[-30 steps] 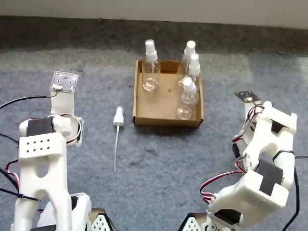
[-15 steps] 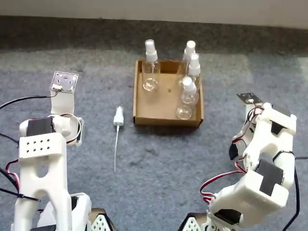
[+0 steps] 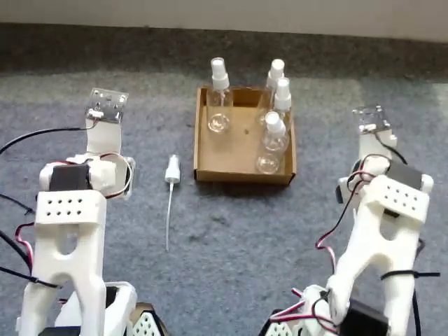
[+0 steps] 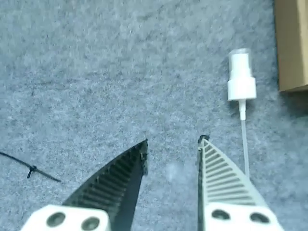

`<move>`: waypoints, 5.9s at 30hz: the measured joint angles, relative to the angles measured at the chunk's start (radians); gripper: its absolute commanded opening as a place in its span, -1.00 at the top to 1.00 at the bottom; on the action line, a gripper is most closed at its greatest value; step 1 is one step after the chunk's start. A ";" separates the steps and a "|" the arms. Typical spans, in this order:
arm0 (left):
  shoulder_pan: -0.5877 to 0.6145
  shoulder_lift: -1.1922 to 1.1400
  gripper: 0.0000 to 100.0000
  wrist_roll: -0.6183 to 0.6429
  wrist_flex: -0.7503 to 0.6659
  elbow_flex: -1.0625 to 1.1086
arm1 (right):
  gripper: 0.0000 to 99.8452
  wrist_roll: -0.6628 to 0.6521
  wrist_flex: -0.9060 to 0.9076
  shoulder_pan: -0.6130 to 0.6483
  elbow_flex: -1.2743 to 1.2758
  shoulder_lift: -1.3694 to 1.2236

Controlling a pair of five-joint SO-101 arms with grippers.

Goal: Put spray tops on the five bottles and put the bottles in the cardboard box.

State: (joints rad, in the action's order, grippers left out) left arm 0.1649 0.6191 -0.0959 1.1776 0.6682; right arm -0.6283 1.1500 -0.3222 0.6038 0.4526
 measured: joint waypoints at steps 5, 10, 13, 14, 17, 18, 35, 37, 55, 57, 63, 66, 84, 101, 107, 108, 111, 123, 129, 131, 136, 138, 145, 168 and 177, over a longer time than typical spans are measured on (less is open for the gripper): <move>-0.074 -0.199 0.67 0.012 0.000 -0.117 | 0.99 0.006 -0.071 0.155 0.256 0.232; -0.137 -0.413 0.67 0.069 -0.008 -0.238 | 0.99 0.044 -0.075 0.233 0.440 0.479; -0.169 -0.525 0.68 0.104 -0.040 -0.292 | 0.99 0.089 -0.074 0.258 0.520 0.623; -0.175 -0.560 0.68 0.115 -0.055 -0.307 | 0.99 0.100 -0.068 0.272 0.542 0.671; -0.183 -0.658 0.68 0.144 -0.101 -0.338 | 0.99 0.137 -0.025 0.305 0.594 0.802; -0.183 -0.686 0.68 0.149 -0.112 -0.347 | 0.99 0.152 -0.008 0.324 0.606 0.847; -0.227 -0.881 0.68 0.152 -0.153 -0.442 | 0.99 0.209 0.089 0.448 0.686 1.191; -0.227 -0.884 0.68 0.152 -0.153 -0.442 | 0.99 0.209 0.089 0.451 0.686 1.191; -0.229 -0.884 0.79 0.152 -0.210 -0.394 | 0.99 0.209 0.084 0.543 0.686 1.191; -0.232 -0.893 0.83 0.152 -0.210 -0.394 | 0.99 0.209 0.084 0.549 0.686 1.191; -0.233 -0.948 0.93 0.153 -0.206 -0.427 | 0.99 0.209 0.068 0.549 0.686 1.191; -0.199 -0.948 0.97 0.152 -0.135 -0.474 | 0.99 0.209 -0.002 0.549 0.686 1.191; -0.092 -0.052 0.98 0.157 0.169 -0.522 | 0.99 0.370 -0.199 0.809 0.562 0.856; -0.176 0.304 0.98 0.239 -0.183 -0.523 | 0.99 0.443 -0.583 1.106 0.476 0.557; -0.230 0.308 0.98 0.311 -0.224 -0.528 | 0.99 0.483 -0.887 1.109 0.738 0.683; -0.264 0.308 0.98 0.311 -0.227 -0.528 | 0.99 0.483 -0.902 1.109 0.776 0.698; -0.373 0.308 0.98 0.311 -0.227 -0.528 | 0.99 0.483 -0.919 1.109 0.853 0.743; -0.532 0.308 0.98 0.311 -0.236 -0.433 | 0.99 0.489 -0.921 1.111 0.991 1.103; -0.531 0.308 0.98 0.318 -0.236 -0.430 | 0.99 0.489 -0.921 1.111 0.994 1.109; -0.532 0.308 0.98 0.318 -0.236 -0.430 | 0.99 0.489 -0.921 1.105 0.994 1.096; -0.542 0.308 0.98 0.322 -0.236 -0.430 | 0.99 0.489 -0.921 1.085 0.994 1.057; -0.540 0.308 0.98 0.322 -0.236 -0.430 | 0.99 0.489 -0.921 1.085 0.994 1.040; -0.571 0.310 0.98 0.322 -0.236 -0.402 | 0.99 0.489 -0.921 1.085 0.994 1.017; -0.582 0.308 0.98 0.327 -0.301 -0.041 | 0.99 0.531 -0.921 0.984 0.994 1.016; -0.617 0.307 0.96 0.239 -0.305 0.040 | 0.99 0.562 -0.921 0.971 0.994 1.016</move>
State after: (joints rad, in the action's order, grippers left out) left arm -0.4519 0.9260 0.1435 0.8723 0.7081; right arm -0.0667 0.2294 0.6490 1.5980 1.4684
